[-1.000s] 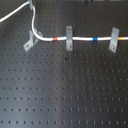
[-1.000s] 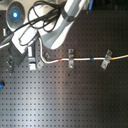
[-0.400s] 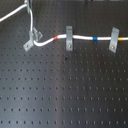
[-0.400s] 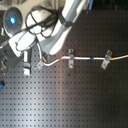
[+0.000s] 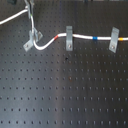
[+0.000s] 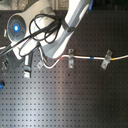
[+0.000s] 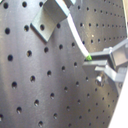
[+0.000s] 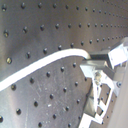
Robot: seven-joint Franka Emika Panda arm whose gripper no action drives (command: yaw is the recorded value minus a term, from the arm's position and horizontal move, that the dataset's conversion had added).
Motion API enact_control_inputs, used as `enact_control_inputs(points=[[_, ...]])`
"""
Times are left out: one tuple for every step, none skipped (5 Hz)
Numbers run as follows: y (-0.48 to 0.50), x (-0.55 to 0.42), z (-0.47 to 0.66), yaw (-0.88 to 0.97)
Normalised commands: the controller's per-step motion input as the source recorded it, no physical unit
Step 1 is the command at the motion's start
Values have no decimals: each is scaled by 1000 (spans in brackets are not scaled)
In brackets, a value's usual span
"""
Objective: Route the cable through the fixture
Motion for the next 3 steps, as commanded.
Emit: enact_control_inputs(points=[[7,9,105,0],[11,12,338,0],[44,38,207,26]])
